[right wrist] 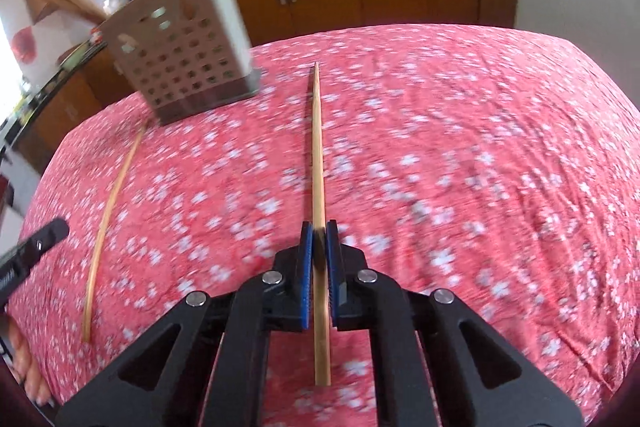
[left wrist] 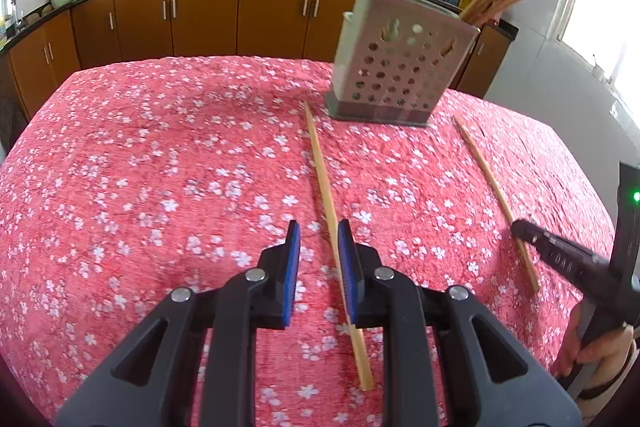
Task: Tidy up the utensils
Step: 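Lower both grippers and close each on a remaining chopstick, then hold the grasped chopsticks in both grippers and begin lifting them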
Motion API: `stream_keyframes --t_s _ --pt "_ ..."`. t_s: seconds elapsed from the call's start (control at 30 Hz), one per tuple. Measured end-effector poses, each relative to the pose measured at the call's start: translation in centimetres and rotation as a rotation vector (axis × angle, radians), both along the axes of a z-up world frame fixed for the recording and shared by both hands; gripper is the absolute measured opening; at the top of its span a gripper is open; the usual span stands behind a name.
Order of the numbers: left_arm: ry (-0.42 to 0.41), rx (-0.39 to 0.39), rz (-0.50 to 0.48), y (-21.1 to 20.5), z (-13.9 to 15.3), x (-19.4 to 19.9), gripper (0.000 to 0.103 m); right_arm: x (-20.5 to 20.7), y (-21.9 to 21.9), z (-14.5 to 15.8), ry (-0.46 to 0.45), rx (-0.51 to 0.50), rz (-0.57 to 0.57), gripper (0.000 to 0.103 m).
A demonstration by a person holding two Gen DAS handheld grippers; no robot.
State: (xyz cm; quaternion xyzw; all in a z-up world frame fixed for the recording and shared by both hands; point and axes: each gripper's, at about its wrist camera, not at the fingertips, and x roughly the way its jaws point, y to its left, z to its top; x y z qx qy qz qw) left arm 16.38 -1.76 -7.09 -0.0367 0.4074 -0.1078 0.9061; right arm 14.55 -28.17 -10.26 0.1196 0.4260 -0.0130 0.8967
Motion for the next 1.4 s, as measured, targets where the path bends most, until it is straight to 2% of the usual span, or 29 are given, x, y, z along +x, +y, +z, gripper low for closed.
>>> stream_keyframes --t_s 0.2,0.43,0.73,0.83,0.93,1.07,1.2,1.4 --pt "0.017 0.013 -0.013 -0.6 -0.7 0.2 0.021 0.3 -0.7 -0.2 -0.005 -0.019 -0.012 0.008" --pt "0.035 0.011 -0.016 -0.5 -1.2 0.3 0.021 1.1 -1.0 -0.1 -0.007 -0.085 -0.022 0.008" --pt "0.058 0.034 -0.051 -1.8 -1.9 0.5 0.020 2.2 -1.7 -0.3 -0.004 -0.091 -0.039 0.008" --pt "0.084 0.054 -0.046 -2.2 -2.7 0.7 0.015 2.3 -1.8 -0.3 -0.004 -0.091 -0.038 0.008" --pt "0.075 0.074 -0.024 -2.2 -2.7 0.8 0.010 2.3 -1.8 -0.3 -0.004 -0.090 -0.038 0.008" --pt "0.074 0.090 0.031 -0.7 -2.7 2.0 0.008 2.5 -1.5 -0.4 -0.004 -0.102 -0.036 0.008" --pt "0.074 0.111 0.120 2.6 -2.8 4.5 0.008 2.6 -0.9 -0.4 -0.008 -0.106 -0.002 0.008" --pt "0.057 0.140 0.158 5.7 -2.9 7.1 0.010 3.8 -0.7 -0.4 -0.007 -0.121 0.007 0.008"
